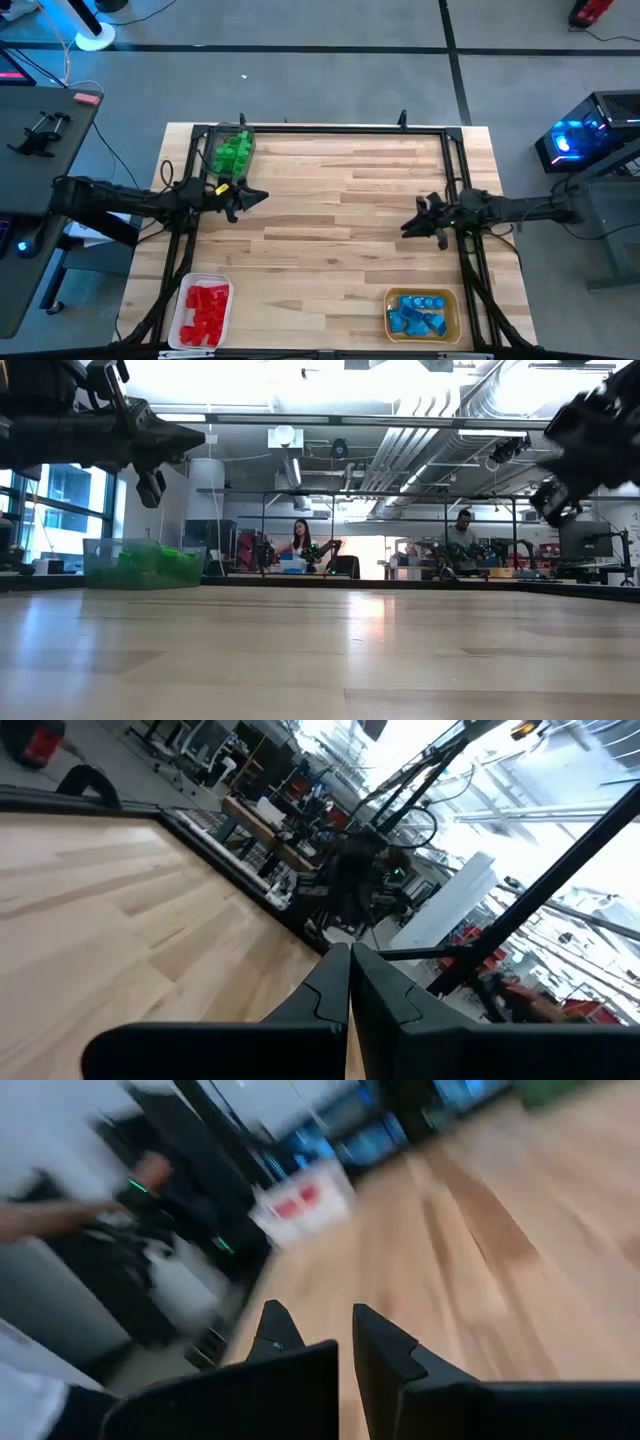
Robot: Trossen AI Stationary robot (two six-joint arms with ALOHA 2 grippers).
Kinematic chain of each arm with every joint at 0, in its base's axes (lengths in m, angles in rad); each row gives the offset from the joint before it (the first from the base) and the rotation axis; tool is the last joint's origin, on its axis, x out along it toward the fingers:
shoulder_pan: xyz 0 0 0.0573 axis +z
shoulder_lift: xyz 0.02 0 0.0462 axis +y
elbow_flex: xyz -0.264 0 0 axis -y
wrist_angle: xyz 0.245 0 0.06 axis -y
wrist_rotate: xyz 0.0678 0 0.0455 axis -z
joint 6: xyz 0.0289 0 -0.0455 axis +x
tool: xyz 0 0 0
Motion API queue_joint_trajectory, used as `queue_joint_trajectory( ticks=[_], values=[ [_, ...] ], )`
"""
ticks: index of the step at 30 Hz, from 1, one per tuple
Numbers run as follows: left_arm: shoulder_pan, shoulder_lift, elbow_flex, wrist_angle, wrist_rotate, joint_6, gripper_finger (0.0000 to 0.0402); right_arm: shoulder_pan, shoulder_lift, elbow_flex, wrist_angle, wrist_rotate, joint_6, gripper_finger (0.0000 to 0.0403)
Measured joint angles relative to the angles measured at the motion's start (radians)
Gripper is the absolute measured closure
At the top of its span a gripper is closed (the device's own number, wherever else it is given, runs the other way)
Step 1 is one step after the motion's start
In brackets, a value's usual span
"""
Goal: Sort blocks
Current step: Return to Home Position
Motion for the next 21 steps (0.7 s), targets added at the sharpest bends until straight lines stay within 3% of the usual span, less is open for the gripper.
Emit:
queue_joint_trajectory(
  ticks=[5, 15, 18, 21],
  values=[
    [0.000, -0.217, 0.000, -0.193, 0.000, 0.000, 0.0401, -0.017, -0.191, 0.000, 0.001, -0.001, 0.000, 0.0402],
    [0.020, -0.691, -0.001, -0.503, 0.000, 0.000, 0.0401, -0.061, -0.189, 0.000, 0.043, -0.004, 0.000, 0.0402],
    [0.041, -0.782, -0.001, -0.533, 0.000, 0.000, 0.0401, -0.061, -0.188, 0.000, 0.033, -0.005, 0.000, 0.0402],
    [0.047, -0.782, -0.002, -0.503, -0.008, 0.000, 0.0401, -0.061, -0.186, 0.000, 0.018, -0.006, 0.000, 0.0402]
  ],
)
